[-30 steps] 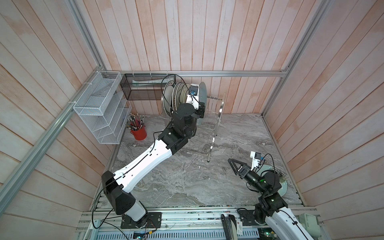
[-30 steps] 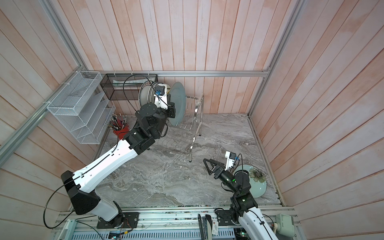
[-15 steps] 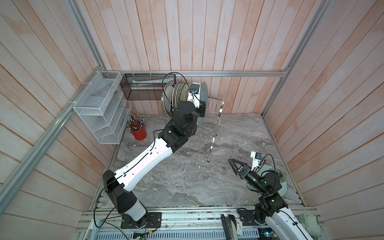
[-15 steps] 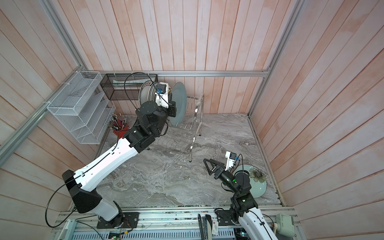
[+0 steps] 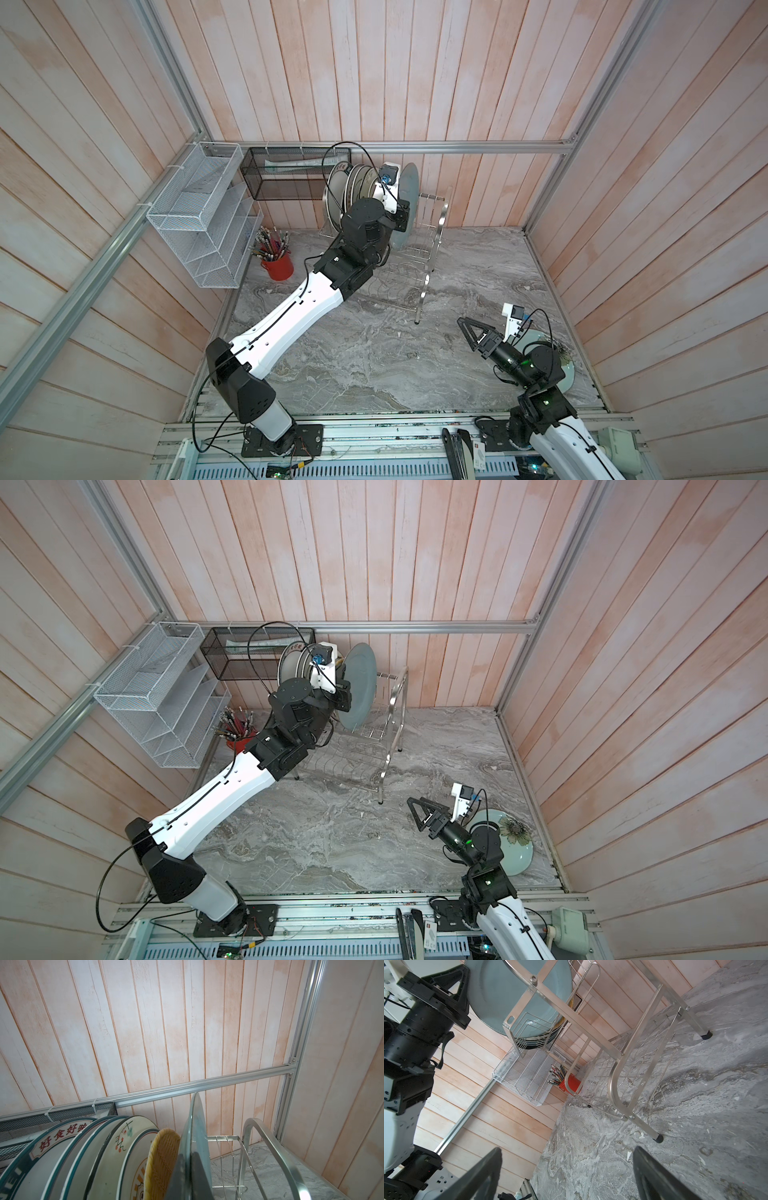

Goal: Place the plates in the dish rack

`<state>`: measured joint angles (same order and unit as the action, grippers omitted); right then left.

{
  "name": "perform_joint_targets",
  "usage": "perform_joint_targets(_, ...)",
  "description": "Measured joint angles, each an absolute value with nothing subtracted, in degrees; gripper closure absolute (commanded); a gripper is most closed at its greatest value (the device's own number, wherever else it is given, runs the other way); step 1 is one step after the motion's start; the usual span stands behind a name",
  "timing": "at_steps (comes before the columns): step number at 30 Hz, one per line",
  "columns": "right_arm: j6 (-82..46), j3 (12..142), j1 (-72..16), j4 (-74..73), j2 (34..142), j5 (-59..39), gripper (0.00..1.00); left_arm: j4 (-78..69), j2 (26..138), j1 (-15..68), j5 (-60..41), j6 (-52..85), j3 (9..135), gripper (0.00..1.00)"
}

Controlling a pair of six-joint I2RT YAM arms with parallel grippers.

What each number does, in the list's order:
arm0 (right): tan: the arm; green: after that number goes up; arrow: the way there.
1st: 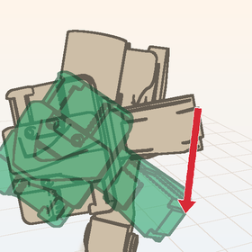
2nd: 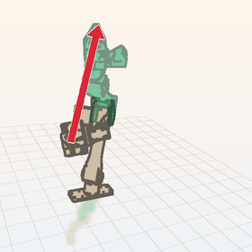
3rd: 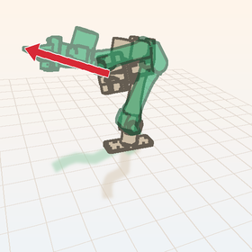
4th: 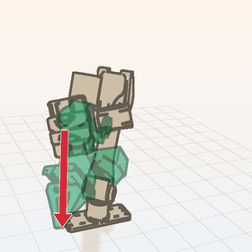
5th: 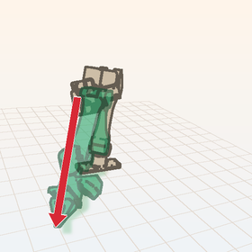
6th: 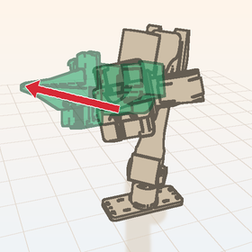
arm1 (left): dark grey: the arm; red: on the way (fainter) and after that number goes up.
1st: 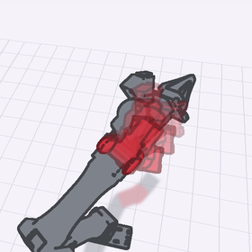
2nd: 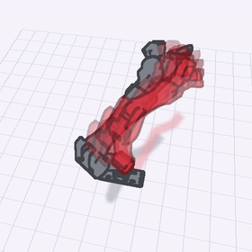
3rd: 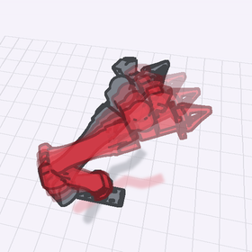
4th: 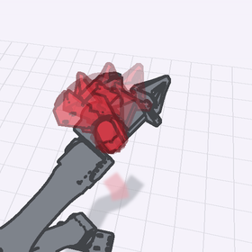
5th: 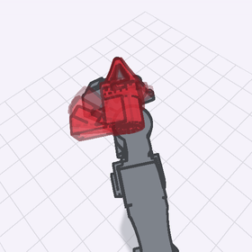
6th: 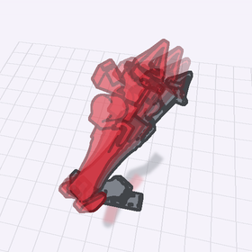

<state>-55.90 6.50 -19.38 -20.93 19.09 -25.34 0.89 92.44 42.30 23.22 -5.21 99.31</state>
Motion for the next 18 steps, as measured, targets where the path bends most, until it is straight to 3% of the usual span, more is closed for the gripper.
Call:
perform_joint_targets(8, -55.92, 6.50, -19.38, -20.93, 19.09, -25.34, 0.02, 0.47, 92.40, 40.40, 21.19, -2.04, 98.54, 0.99)
perform_joint_targets(15, -55.94, 6.50, -19.38, -20.93, 19.11, -25.34, 0.02, -0.27, 92.14, 39.57, 19.66, -0.45, 97.54, 0.83)
perform_joint_targets(18, -55.94, 6.50, -19.38, -20.93, 19.11, -25.34, 0.02, -0.23, 92.12, 39.31, 19.46, -0.14, 97.38, 0.81)
